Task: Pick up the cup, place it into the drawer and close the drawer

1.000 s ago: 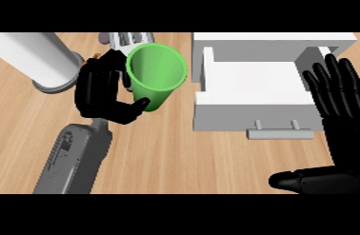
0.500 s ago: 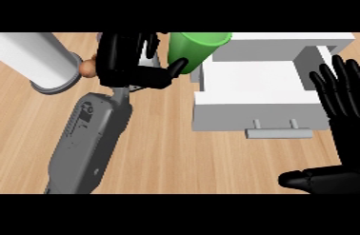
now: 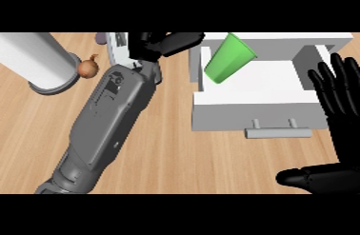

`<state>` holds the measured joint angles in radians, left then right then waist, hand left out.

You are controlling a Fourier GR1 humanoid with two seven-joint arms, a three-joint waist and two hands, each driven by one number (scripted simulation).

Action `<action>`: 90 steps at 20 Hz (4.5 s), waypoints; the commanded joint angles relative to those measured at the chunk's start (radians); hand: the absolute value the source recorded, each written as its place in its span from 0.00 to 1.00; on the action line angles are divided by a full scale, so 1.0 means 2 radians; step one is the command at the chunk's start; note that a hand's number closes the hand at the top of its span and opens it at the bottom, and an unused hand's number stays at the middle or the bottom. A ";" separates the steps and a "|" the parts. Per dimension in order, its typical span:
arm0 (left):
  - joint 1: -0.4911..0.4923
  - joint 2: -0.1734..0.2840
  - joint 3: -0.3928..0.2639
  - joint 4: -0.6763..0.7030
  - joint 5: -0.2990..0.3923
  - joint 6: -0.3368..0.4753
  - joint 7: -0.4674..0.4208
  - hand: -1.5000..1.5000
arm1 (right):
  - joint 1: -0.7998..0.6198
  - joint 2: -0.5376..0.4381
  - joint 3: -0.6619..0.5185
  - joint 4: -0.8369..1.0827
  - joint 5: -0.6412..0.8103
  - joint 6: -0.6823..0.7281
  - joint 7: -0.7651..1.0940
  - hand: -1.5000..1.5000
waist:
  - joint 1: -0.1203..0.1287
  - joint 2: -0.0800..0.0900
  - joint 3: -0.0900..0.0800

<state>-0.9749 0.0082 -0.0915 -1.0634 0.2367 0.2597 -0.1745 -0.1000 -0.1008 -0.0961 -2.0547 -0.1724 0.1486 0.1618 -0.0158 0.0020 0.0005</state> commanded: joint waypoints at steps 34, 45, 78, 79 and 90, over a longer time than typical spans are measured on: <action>-0.172 -0.004 -0.246 0.350 0.166 0.102 -0.077 0.00 | -0.023 -0.001 0.013 0.030 -0.007 0.025 -0.022 0.00 | -0.053 0.013 0.001; -0.168 -0.004 -0.229 0.299 0.244 0.095 -0.131 0.00 | -0.010 -0.005 -0.009 0.019 -0.069 0.047 -0.017 0.00 | -0.040 0.009 0.000; 0.242 0.222 -0.124 -0.161 0.294 0.052 -0.067 0.00 | 0.016 -0.092 0.063 0.051 0.180 0.110 -0.055 1.00 | 0.019 -0.002 0.000; 0.260 0.240 -0.121 -0.183 0.304 0.025 -0.065 0.00 | 0.011 -0.098 0.075 0.054 0.208 0.105 -0.058 1.00 | 0.024 -0.003 0.000; 0.378 0.275 -0.068 -0.205 0.309 -0.062 -0.103 0.00 | -0.032 -0.095 0.174 0.223 0.428 0.019 -0.157 1.00 | 0.016 0.000 0.000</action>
<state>-0.2978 0.5452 -0.2745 -1.4803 0.8479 0.2195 -0.3417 -0.1215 -0.3226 0.2042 -1.7391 0.5767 0.2519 -0.1101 0.0261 0.0003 0.0001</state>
